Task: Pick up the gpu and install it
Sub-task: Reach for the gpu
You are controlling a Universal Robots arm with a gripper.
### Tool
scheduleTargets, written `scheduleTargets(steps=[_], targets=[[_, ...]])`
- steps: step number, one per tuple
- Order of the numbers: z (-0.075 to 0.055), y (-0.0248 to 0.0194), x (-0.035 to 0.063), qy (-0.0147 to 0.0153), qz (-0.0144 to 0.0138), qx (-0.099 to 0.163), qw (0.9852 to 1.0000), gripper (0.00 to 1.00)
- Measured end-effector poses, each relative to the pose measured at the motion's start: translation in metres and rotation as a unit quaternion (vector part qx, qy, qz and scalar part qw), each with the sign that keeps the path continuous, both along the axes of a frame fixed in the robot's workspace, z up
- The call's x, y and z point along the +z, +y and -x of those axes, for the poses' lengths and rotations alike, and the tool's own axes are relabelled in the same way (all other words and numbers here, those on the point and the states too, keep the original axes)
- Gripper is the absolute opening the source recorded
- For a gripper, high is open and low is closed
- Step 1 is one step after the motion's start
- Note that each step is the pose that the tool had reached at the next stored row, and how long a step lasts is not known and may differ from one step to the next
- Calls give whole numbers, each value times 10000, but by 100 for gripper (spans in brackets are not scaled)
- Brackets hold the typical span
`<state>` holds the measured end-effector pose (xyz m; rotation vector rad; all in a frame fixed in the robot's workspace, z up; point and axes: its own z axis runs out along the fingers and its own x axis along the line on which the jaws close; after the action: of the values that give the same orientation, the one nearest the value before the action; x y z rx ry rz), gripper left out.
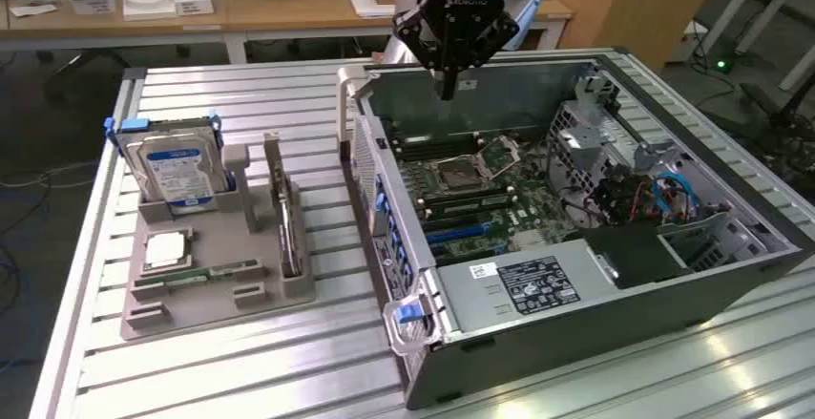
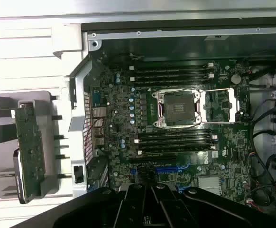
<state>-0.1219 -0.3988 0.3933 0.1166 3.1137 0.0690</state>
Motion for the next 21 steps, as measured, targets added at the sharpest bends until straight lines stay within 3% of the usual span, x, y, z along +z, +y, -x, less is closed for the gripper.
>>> scheduleTargets(steps=[21], targets=[[90, 0, 0, 0, 0, 0, 10000, 10]])
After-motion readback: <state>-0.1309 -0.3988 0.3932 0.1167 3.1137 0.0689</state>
